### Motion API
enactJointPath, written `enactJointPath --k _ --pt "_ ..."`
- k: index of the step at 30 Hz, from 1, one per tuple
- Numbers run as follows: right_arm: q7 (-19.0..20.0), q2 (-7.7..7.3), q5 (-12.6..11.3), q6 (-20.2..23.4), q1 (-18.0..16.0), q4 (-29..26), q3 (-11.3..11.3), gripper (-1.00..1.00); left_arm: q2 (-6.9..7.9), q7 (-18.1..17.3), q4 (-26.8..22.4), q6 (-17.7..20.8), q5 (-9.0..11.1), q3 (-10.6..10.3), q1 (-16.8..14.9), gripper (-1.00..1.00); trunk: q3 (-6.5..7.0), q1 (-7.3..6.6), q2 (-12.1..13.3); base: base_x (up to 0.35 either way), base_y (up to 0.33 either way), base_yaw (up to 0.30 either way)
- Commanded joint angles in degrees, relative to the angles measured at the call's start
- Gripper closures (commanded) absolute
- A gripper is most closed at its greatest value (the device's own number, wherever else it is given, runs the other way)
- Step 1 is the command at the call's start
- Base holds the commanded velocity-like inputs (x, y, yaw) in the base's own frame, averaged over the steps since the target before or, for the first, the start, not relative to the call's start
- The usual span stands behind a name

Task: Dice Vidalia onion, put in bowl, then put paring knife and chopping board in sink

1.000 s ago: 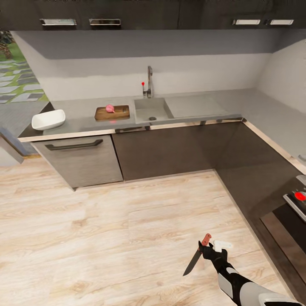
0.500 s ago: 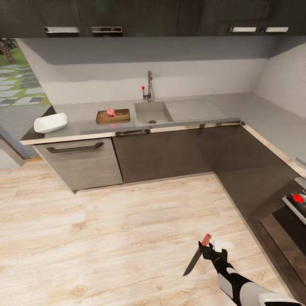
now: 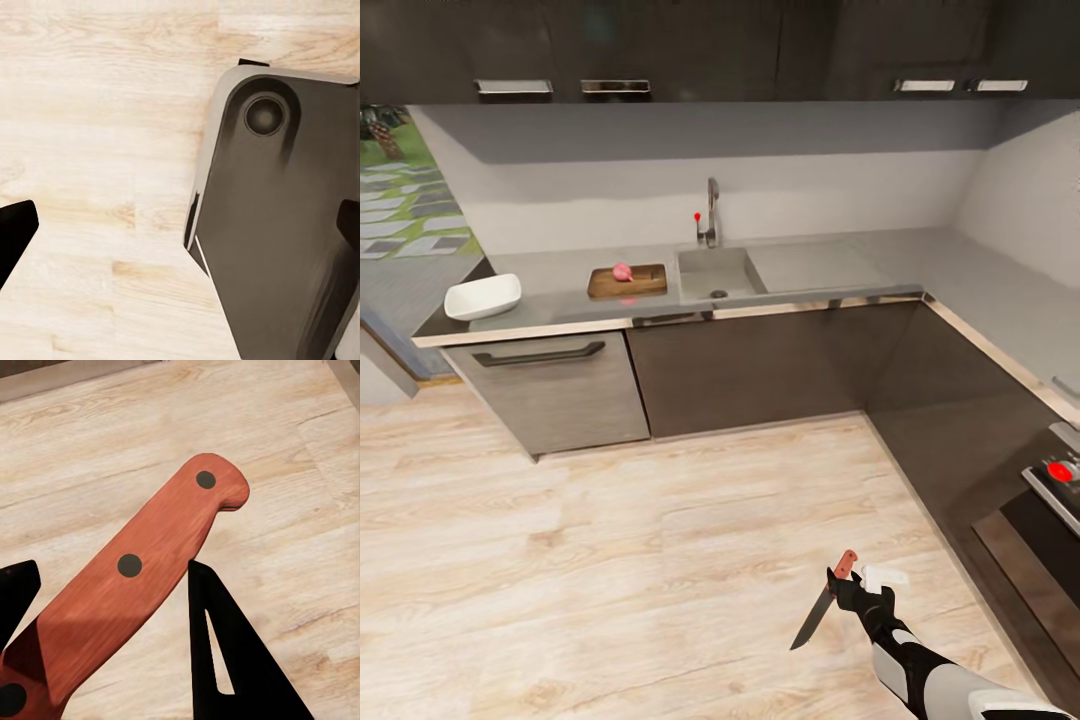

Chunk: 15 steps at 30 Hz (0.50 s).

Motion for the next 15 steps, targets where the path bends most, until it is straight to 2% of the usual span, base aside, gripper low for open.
enactJointPath --k 1,15 --pt "0.4 0.01 -0.6 -0.2 0.0 0.1 0.1 1.00 0.02 0.2 0.0 -0.2 0.2 -0.2 0.0 -1.00 0.01 0.03 -0.1 0.000 0.000 0.000" --pt "0.4 -0.04 -0.6 -0.2 0.0 0.1 0.1 1.00 0.09 0.2 0.0 -0.2 0.2 -0.2 0.0 -1.00 1.25 0.03 -0.1 0.000 0.000 0.000"
